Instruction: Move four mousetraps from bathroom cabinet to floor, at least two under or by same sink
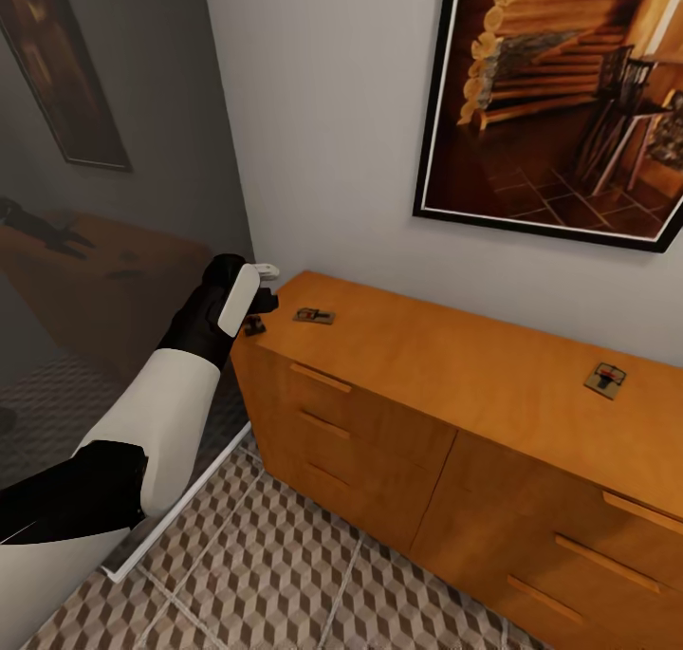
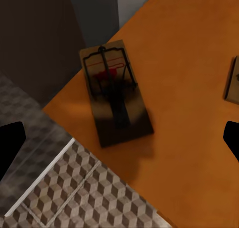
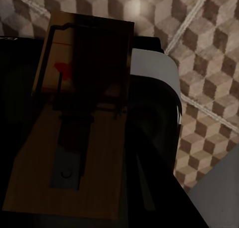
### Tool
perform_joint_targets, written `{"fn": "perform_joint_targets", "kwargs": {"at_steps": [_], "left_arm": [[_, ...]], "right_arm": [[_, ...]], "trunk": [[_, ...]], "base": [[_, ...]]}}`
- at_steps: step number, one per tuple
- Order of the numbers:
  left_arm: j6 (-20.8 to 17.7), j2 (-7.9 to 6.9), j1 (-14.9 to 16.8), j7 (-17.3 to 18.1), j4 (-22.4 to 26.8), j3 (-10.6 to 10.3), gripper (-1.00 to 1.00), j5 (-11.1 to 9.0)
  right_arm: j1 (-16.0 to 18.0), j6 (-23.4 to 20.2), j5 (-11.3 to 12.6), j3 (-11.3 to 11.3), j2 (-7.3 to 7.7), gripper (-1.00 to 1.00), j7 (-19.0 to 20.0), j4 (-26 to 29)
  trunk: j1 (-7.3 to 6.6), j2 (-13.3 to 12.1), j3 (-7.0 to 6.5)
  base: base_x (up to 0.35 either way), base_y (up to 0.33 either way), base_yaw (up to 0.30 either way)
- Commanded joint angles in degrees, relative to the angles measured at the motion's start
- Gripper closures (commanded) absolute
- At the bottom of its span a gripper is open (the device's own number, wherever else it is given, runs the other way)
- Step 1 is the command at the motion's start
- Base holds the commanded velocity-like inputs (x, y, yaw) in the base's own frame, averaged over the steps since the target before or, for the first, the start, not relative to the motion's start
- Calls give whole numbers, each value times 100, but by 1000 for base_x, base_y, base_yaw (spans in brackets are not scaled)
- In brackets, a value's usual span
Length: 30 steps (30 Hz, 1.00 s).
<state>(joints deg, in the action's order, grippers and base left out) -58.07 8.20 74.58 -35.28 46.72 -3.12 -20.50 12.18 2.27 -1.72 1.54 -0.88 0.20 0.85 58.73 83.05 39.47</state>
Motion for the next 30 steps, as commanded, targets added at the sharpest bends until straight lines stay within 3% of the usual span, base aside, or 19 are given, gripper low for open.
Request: {"fn": "perform_joint_targets", "kwargs": {"at_steps": [1,30], "left_arm": [[-11,-2,4,-58,3,-13,-100,-59],[-11,-2,4,-58,-39,-13,-100,-59]], "right_arm": [[3,19,5,13,0,100,15,-5],[3,19,5,13,0,100,15,-6]], "trunk": [[0,3,14],[0,3,54]], "base": [[0,0,0],[32,0,0]]}}
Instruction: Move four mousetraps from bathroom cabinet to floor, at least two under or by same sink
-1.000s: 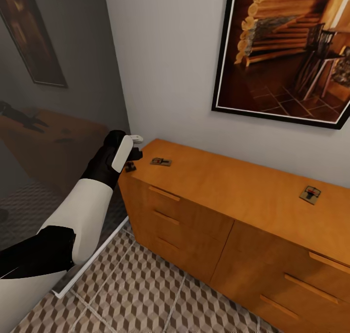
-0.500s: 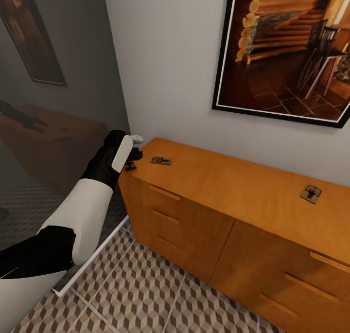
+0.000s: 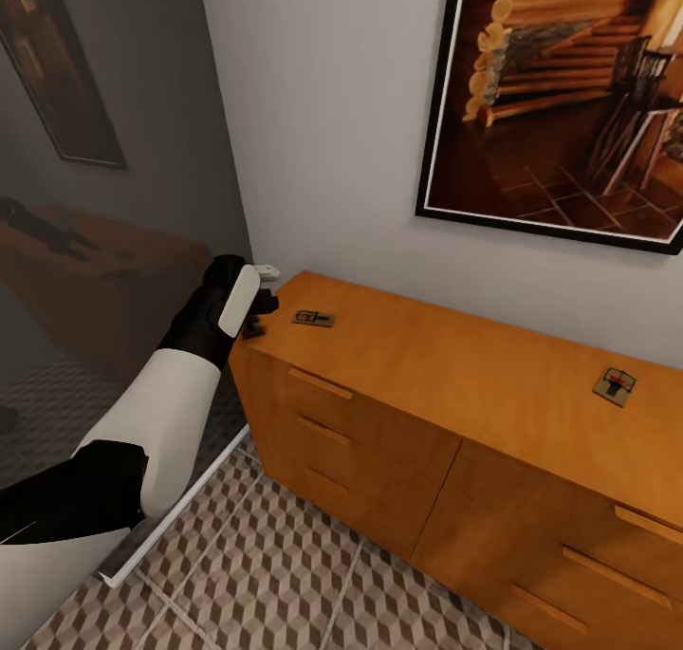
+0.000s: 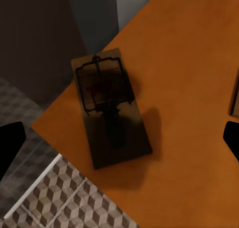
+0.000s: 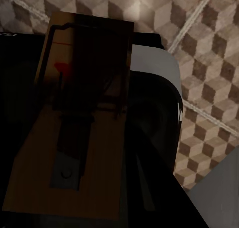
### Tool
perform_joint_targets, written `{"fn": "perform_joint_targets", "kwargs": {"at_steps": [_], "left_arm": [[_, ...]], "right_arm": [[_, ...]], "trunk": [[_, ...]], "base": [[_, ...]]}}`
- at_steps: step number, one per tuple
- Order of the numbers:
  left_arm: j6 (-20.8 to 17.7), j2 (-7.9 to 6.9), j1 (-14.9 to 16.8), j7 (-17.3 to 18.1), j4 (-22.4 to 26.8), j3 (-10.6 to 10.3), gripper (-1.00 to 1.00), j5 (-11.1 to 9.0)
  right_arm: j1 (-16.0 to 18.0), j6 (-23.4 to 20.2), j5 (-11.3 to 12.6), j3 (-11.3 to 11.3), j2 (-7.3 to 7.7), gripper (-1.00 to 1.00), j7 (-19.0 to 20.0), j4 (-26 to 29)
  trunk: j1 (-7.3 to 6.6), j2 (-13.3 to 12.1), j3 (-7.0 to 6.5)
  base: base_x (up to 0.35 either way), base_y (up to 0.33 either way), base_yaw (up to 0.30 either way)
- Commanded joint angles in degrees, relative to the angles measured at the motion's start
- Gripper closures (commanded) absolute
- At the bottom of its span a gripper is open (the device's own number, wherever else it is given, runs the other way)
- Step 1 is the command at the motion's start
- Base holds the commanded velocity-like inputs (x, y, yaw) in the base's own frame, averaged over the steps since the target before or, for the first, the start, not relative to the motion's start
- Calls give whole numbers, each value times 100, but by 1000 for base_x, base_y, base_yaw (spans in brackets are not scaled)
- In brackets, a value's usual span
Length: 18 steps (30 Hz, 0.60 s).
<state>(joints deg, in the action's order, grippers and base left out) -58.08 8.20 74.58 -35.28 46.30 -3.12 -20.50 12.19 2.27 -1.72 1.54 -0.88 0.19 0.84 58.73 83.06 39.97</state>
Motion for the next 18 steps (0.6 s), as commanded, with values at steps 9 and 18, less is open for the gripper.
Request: {"fn": "perform_joint_targets", "kwargs": {"at_steps": [9,18], "left_arm": [[-11,-2,4,-58,-10,-13,-100,-60],[-15,6,4,-52,-24,-21,-100,-65]], "right_arm": [[3,8,5,13,-3,100,16,-5],[3,-7,5,13,-8,100,16,-5]], "trunk": [[0,2,5],[0,2,5]], "base": [[0,0,0],[0,0,0]]}}
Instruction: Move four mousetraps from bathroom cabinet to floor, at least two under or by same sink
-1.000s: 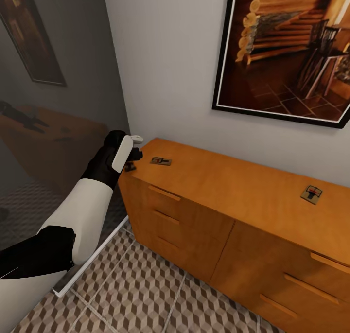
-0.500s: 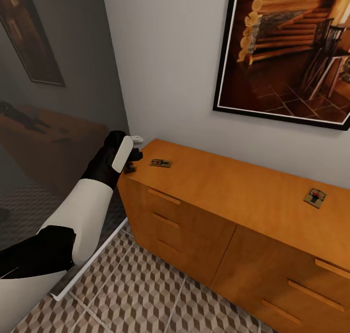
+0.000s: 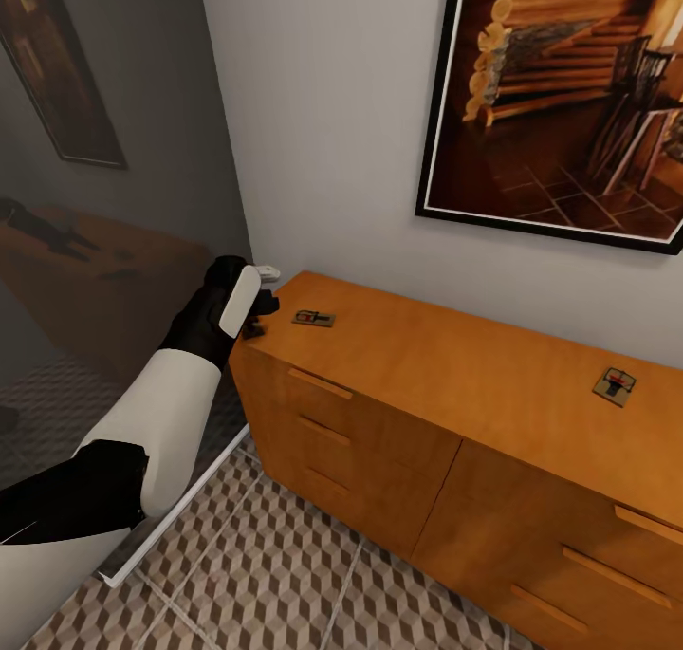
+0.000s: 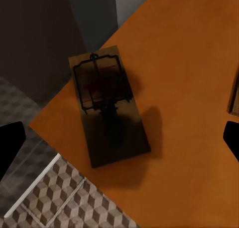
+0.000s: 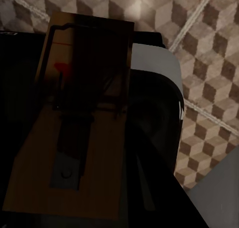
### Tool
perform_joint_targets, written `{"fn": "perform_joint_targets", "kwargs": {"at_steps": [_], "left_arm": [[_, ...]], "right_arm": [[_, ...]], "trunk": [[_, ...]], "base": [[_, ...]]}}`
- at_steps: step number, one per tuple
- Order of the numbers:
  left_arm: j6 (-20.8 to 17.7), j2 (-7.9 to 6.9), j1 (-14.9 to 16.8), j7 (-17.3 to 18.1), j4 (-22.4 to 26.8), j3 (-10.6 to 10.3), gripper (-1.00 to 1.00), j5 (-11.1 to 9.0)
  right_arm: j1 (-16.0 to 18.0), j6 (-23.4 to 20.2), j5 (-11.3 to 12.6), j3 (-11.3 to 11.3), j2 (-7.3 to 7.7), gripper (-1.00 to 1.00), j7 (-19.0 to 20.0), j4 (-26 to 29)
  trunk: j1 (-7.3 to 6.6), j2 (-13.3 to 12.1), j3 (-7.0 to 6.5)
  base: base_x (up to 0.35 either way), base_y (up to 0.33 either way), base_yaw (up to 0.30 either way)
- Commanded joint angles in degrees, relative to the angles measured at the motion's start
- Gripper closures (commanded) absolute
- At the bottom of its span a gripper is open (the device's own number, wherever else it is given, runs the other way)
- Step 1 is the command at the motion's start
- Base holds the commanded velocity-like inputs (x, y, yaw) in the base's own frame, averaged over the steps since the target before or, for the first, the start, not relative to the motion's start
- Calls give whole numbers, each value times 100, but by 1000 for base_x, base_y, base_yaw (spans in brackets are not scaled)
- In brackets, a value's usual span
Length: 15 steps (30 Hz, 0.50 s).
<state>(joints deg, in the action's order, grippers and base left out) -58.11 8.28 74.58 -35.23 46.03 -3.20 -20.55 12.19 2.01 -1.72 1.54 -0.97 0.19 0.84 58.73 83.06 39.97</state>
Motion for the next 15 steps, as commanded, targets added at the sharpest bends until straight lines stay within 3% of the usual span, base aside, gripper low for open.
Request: {"fn": "perform_joint_targets", "kwargs": {"at_steps": [1,9,15], "left_arm": [[-12,-2,4,-57,3,-13,-100,-60],[-15,-2,4,-54,3,-7,-100,-66],[-10,-9,4,-54,-6,-6,-100,-268]], "right_arm": [[3,19,5,13,0,100,16,-5],[3,18,5,13,0,100,16,-5],[3,18,5,13,0,100,16,-5]], "trunk": [[0,2,5],[0,2,5],[0,2,5]], "base": [[5,0,0],[24,0,0],[1,0,0]]}}
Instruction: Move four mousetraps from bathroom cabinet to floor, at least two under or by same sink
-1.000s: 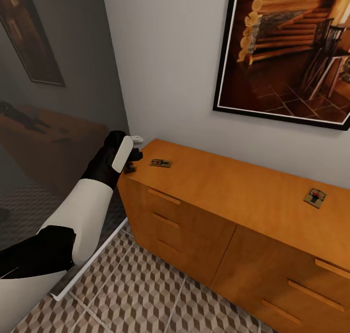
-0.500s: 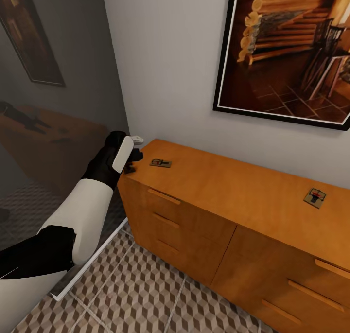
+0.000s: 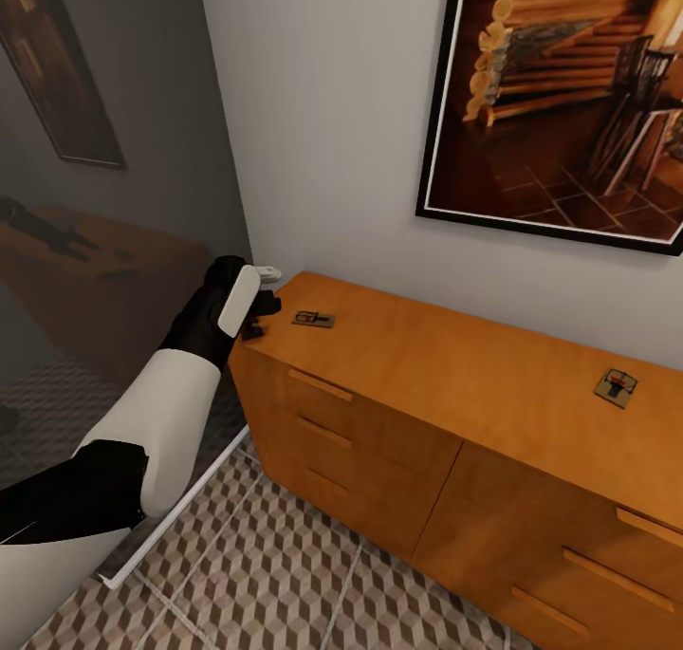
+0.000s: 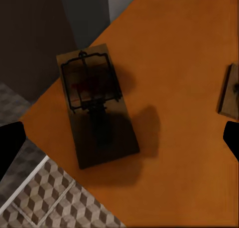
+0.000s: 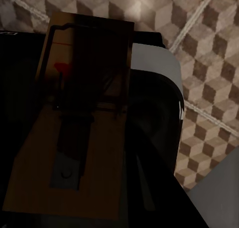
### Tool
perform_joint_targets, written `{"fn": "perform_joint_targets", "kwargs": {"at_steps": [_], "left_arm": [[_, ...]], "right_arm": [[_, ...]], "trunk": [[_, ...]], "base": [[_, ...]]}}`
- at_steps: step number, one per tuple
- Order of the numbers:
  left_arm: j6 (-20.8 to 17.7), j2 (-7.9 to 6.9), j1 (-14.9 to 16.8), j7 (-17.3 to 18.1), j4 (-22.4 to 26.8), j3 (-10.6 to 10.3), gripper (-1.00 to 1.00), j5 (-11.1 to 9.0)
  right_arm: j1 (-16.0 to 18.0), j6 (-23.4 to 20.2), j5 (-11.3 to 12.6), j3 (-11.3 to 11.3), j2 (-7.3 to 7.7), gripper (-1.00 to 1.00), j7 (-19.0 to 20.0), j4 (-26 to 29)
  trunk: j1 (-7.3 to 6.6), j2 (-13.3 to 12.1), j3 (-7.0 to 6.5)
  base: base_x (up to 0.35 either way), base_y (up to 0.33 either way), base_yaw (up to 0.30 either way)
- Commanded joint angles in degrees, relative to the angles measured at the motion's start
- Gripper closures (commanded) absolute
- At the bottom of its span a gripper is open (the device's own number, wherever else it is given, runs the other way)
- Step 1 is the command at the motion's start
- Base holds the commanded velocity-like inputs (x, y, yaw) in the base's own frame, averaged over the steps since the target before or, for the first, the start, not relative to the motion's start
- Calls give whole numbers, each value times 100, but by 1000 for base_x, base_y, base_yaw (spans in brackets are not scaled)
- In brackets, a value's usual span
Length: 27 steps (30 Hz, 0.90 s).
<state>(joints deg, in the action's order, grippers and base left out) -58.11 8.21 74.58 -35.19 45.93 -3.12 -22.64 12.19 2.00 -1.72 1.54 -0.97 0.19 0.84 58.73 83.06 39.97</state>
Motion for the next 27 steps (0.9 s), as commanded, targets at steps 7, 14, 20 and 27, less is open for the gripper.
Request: {"fn": "perform_joint_targets", "kwargs": {"at_steps": [7,14,20,27], "left_arm": [[-8,-4,4,-58,-38,-13,-100,-123],[-8,-5,4,-58,-33,-11,-100,-135],[-8,-12,4,-58,-40,-7,-100,-136],[-8,-13,4,-58,-32,-4,-100,-136]], "right_arm": [[3,19,5,13,0,100,16,-5],[3,19,5,13,-5,100,16,-5],[3,19,5,13,-8,100,16,-5],[3,19,5,13,-1,100,16,-5]], "trunk": [[0,2,5],[0,2,40],[0,2,83],[0,2,90]], "base": [[86,0,0],[25,0,0],[1,0,0],[0,26,0]]}}
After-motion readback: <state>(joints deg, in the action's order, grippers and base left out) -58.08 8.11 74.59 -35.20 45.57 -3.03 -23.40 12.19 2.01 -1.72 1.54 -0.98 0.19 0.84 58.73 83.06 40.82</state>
